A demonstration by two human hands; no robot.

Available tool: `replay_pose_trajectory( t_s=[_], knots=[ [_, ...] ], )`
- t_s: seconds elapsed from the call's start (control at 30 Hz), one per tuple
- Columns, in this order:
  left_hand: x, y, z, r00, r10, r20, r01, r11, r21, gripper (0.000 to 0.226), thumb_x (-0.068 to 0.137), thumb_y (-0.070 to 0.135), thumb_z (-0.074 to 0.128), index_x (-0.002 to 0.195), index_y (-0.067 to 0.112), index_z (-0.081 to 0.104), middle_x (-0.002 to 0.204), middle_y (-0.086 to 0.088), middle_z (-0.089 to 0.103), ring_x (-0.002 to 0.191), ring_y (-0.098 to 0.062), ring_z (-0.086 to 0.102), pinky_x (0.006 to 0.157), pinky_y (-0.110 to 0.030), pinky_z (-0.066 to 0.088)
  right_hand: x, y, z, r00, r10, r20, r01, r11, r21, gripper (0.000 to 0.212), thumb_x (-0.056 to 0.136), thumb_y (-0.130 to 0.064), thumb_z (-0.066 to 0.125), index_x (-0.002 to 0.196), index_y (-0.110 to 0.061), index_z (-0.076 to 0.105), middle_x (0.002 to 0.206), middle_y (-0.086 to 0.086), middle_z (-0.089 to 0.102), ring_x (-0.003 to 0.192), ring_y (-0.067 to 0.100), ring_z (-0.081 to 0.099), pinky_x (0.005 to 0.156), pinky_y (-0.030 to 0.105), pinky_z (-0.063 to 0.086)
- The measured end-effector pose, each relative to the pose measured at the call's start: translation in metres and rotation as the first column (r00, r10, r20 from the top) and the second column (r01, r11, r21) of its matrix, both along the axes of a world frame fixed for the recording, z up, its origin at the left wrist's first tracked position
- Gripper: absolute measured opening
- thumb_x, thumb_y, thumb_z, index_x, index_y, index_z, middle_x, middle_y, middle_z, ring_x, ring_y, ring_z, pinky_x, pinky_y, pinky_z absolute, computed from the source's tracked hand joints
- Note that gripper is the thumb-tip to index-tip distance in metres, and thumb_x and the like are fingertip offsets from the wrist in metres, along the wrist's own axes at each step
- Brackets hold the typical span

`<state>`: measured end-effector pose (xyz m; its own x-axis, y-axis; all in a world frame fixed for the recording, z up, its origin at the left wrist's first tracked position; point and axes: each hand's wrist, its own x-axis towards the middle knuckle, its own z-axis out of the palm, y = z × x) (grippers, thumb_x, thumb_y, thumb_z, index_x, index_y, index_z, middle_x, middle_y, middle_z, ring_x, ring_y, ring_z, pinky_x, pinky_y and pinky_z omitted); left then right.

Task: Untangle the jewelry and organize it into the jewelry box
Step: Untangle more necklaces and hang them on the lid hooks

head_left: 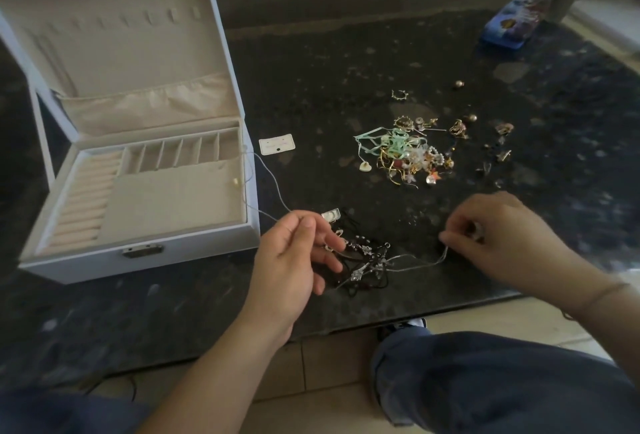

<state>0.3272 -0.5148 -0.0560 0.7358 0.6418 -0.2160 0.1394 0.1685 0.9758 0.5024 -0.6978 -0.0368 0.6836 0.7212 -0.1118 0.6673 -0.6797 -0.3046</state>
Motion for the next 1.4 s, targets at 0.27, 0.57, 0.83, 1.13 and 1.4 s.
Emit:
replay_pose_trajectory(
  t_s=[0.27,0.57,0.83,1.13,1.4],
  knots=[
    [-0.004,-0.004,0.002,1.0,-0.019,0.01,0.019,1.0,-0.002,0.03,0.107,0.017,0.037,0.089,0.011,0.061,0.08,-0.007,0.07,0.066,-0.02,0.064,0.043,-0.024,0.043,-0.095,0.005,0.03,0.978,-0.171,-0.116,0.189,0.967,0.169,0.058,0.077,-0.081,0.031,0.07,-0.034,0.066,0.067,-0.022,0.061,0.056,0.002,0.057,0.051,0.025,0.045],
    [-0.006,-0.007,0.001,0.999,-0.042,0.028,0.042,0.999,0.002,0.031,0.107,0.018,0.037,0.089,0.012,0.061,0.077,-0.005,0.069,0.066,-0.021,0.064,0.045,-0.024,0.045,-0.123,0.026,-0.009,0.817,-0.456,-0.353,0.562,0.767,0.31,0.038,0.071,-0.073,0.052,0.069,-0.04,0.07,0.067,-0.026,0.066,0.067,-0.002,0.063,0.063,0.033,0.054],
    [-0.008,-0.006,-0.002,0.995,-0.091,0.043,0.09,0.995,0.031,0.029,0.107,0.018,0.037,0.089,0.01,0.059,0.068,-0.004,0.062,0.057,-0.02,0.057,0.042,-0.021,0.032,-0.123,0.033,-0.014,0.679,-0.361,-0.639,0.685,0.625,0.375,0.019,0.082,-0.024,0.074,0.064,-0.028,0.072,0.057,-0.007,0.066,0.051,0.006,0.055,0.051,0.02,0.043],
    [-0.003,-0.005,-0.009,0.992,-0.103,0.068,0.084,0.967,0.242,0.03,0.106,0.015,0.038,0.086,0.011,0.06,0.056,-0.002,0.049,0.05,-0.014,0.044,0.047,-0.019,0.036,-0.111,0.031,0.028,0.449,-0.213,-0.868,0.763,0.597,0.248,0.038,0.09,-0.013,0.059,0.054,-0.026,0.065,0.049,0.0,0.04,0.043,0.009,0.032,0.037,0.015,0.025],
    [-0.001,-0.004,-0.013,0.993,-0.083,0.086,0.055,0.956,0.287,0.03,0.106,0.015,0.038,0.087,0.012,0.061,0.057,-0.01,0.049,0.05,-0.014,0.045,0.047,-0.02,0.037,-0.099,0.029,0.055,0.627,-0.22,-0.747,0.601,0.747,0.284,0.024,0.085,-0.022,0.055,0.071,-0.003,0.051,0.064,0.011,0.039,0.058,0.018,0.033,0.06,0.035,0.027]
  ],
)
